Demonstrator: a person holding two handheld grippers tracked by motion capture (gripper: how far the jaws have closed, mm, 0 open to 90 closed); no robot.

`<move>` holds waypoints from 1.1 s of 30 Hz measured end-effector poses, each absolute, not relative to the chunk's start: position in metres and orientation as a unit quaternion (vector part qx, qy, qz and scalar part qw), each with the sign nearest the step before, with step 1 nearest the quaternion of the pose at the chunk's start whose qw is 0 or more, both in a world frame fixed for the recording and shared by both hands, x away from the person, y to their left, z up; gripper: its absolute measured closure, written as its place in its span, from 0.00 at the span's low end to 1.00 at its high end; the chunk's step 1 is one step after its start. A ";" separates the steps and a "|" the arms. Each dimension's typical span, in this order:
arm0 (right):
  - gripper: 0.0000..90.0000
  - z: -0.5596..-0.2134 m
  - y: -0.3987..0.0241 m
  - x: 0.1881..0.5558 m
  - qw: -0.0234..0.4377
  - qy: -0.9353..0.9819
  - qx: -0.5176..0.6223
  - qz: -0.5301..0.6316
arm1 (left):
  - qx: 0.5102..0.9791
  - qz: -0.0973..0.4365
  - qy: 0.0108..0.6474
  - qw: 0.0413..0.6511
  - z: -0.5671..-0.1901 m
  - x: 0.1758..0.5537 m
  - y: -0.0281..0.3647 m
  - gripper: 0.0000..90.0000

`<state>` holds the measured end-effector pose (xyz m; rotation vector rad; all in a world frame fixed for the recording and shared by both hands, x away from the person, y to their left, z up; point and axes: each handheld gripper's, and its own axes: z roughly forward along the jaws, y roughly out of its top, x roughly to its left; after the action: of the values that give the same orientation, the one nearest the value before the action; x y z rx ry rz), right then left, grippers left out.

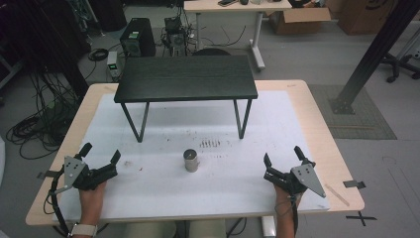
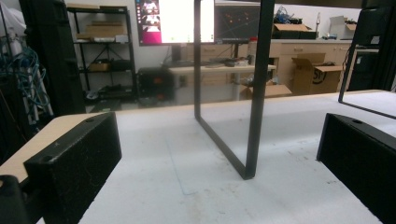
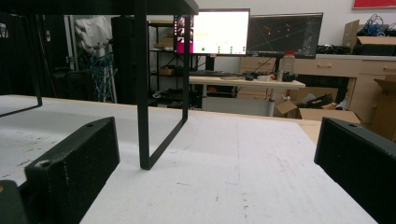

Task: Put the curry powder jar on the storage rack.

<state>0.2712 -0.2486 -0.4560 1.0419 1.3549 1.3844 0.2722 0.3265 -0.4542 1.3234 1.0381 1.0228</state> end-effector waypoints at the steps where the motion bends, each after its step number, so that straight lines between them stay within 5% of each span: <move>1: 0.00 -0.456 -0.249 0.271 0.454 0.549 0.422 0.561 | 0.560 0.432 0.439 0.553 -0.454 0.272 0.326 0.00; 33: 0.00 -0.439 -0.248 0.271 0.435 0.553 0.418 0.574 | 0.558 0.432 0.439 0.556 -0.454 0.272 0.327 0.00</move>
<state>0.2710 -0.2485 -0.4392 1.0410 1.3767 1.4293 0.2719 0.3271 -0.4543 1.3175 1.0362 1.0192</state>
